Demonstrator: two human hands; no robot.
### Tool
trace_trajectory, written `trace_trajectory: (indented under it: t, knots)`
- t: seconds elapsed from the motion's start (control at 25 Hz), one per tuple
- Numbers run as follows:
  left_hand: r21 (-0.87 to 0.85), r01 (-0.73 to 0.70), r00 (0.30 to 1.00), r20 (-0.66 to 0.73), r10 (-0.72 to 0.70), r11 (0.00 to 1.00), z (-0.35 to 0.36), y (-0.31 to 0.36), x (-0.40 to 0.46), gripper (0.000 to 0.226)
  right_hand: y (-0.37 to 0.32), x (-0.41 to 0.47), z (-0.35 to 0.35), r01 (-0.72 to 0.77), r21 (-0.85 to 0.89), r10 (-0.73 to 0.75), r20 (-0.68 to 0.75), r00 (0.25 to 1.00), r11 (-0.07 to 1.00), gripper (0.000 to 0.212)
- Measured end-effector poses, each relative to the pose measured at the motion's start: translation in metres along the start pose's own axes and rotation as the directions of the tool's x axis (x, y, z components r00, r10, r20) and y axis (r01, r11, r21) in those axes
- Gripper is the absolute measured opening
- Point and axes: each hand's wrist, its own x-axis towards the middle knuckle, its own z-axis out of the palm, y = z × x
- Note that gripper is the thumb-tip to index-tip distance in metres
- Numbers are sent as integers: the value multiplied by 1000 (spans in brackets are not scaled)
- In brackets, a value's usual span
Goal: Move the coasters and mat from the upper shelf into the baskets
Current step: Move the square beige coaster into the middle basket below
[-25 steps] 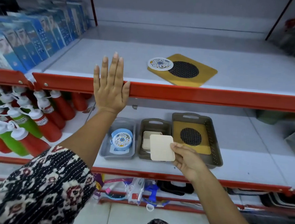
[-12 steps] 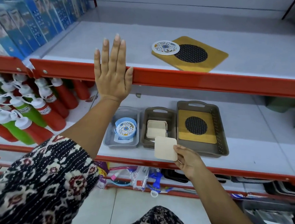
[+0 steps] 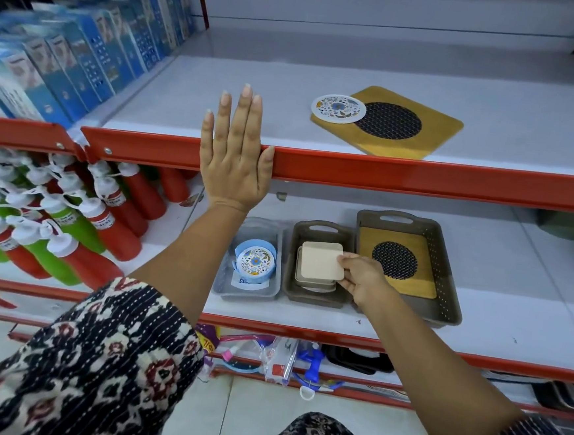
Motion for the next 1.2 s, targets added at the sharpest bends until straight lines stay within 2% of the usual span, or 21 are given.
trace_trajectory:
  t: [0.08,0.36,0.56,0.72,0.88,0.92,0.96,1.04,1.12,1.2]
  knots:
    - [-9,-2,1000,-13,2,1000,1,0,0,57,-3,11,10,20,-86,-23,-28,999,996,30]
    - [-23,-32,998,-54,30,999,3,-1,0,56,4,50,29,10,-349,-50,-105,993,937,30]
    - [-4,-49,997,-54,49,999,3,-2,0,55,9,53,33,28,-371,-72,-106,992,928,14]
    - [-6,-56,996,-68,55,998,2,0,0,55,18,50,28,90,-492,-136,-60,989,866,29]
    - [-26,-50,997,-58,48,998,1,-1,0,56,27,35,18,213,-564,-213,66,975,798,38]
    - [-30,-50,997,-53,48,998,0,-1,0,56,30,28,13,283,-625,-270,118,956,727,41]
    - [-31,-49,998,-46,48,998,0,-1,-1,56,33,18,7,363,-713,-337,187,923,600,46]
    - [-30,-46,998,-33,45,998,0,-2,-1,56,41,-3,-6,500,-820,-416,367,832,277,57]
    - [-32,-46,999,-14,46,998,-2,-1,-1,56,51,-20,-17,548,-835,-424,479,769,51,63]
    - [-38,-42,999,12,42,998,-3,-2,-1,56,57,-33,-23,543,-832,-468,528,709,-118,65]
